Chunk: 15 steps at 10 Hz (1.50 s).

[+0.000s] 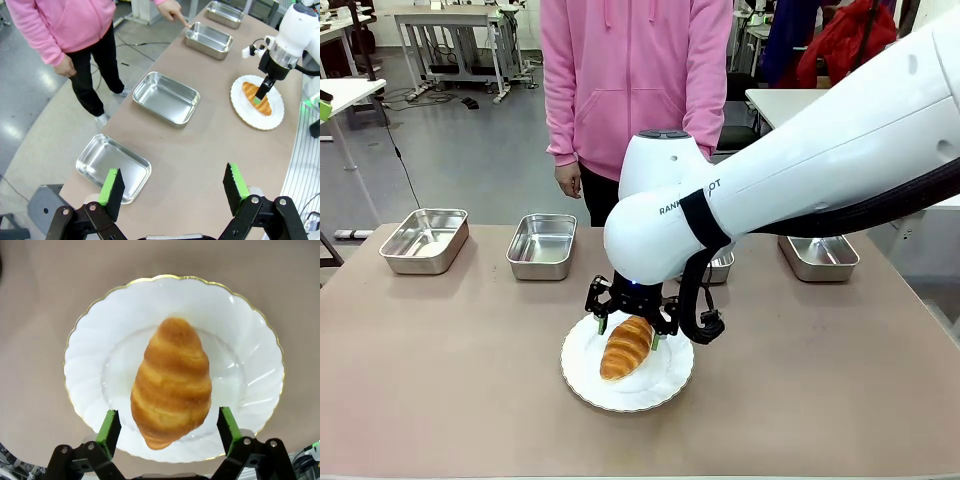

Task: Place the bread in the container.
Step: Place the Butter Roll into the Airtight Container indicated by the human.

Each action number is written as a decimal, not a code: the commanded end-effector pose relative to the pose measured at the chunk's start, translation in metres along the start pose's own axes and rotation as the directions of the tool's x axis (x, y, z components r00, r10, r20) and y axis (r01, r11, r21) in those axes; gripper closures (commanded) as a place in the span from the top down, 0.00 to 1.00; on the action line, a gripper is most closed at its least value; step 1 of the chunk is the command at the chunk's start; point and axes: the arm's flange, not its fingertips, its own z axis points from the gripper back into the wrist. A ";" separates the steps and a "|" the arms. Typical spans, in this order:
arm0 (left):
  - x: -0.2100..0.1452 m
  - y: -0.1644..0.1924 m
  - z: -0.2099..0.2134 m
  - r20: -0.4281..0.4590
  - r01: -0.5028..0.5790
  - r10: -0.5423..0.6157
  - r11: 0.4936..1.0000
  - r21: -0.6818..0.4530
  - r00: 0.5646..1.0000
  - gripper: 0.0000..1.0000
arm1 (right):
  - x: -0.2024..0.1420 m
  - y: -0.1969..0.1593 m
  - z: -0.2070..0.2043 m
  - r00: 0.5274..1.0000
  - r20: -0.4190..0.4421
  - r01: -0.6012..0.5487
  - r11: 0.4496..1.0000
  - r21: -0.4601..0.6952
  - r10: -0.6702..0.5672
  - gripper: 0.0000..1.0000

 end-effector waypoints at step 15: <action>0.002 -0.001 0.000 0.011 0.007 -0.007 1.000 -0.006 1.000 1.00 | 0.006 0.000 -0.022 1.000 -0.010 0.022 1.000 -0.008 -0.022 0.40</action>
